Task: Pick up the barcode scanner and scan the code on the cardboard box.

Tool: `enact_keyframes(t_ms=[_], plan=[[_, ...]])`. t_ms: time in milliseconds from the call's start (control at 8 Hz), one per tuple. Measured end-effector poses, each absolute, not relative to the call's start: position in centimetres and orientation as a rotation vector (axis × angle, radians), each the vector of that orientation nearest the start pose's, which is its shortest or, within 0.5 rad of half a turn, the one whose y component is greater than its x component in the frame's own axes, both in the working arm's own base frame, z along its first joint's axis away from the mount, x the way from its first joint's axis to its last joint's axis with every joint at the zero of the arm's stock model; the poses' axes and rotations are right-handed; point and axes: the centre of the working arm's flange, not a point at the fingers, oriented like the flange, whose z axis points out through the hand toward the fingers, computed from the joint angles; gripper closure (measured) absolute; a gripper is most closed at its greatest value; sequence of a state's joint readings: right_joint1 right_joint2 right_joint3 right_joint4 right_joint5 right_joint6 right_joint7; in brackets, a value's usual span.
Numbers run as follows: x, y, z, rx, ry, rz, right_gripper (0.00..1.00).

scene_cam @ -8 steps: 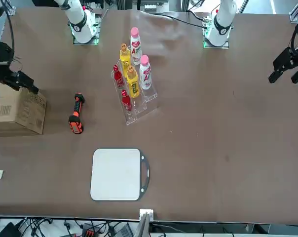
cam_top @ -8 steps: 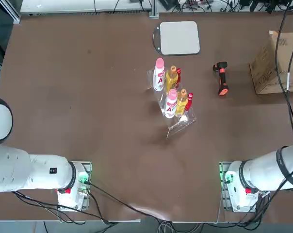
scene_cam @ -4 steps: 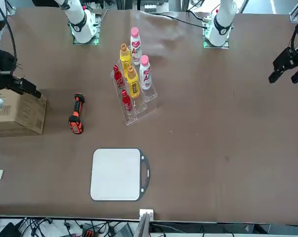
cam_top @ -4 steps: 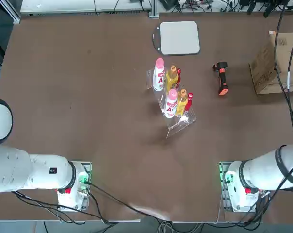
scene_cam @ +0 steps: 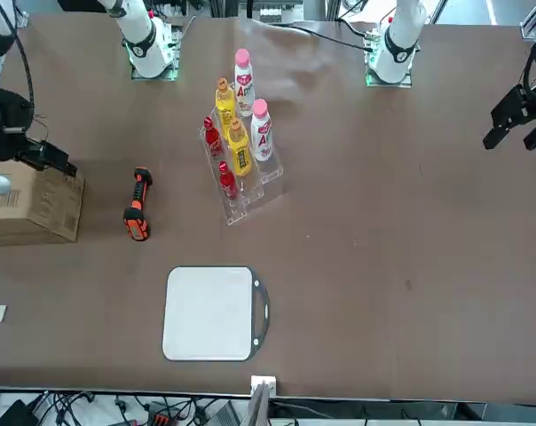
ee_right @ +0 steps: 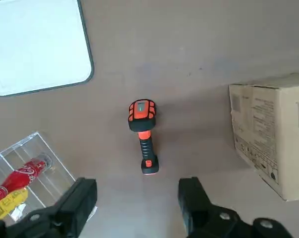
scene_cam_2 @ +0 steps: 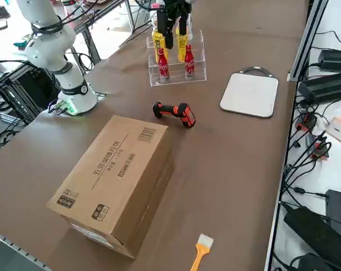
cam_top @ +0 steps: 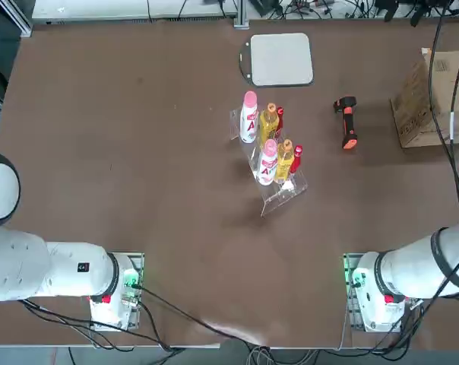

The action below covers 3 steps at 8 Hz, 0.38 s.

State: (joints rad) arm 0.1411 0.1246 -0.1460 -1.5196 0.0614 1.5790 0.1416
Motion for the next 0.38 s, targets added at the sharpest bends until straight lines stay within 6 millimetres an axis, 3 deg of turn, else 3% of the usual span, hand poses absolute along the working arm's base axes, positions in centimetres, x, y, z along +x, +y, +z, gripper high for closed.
enact_keyframes(t_ms=[375], plan=[[59.06, 1.36, 57.87, -3.094, 0.218, 0.104, 0.0]])
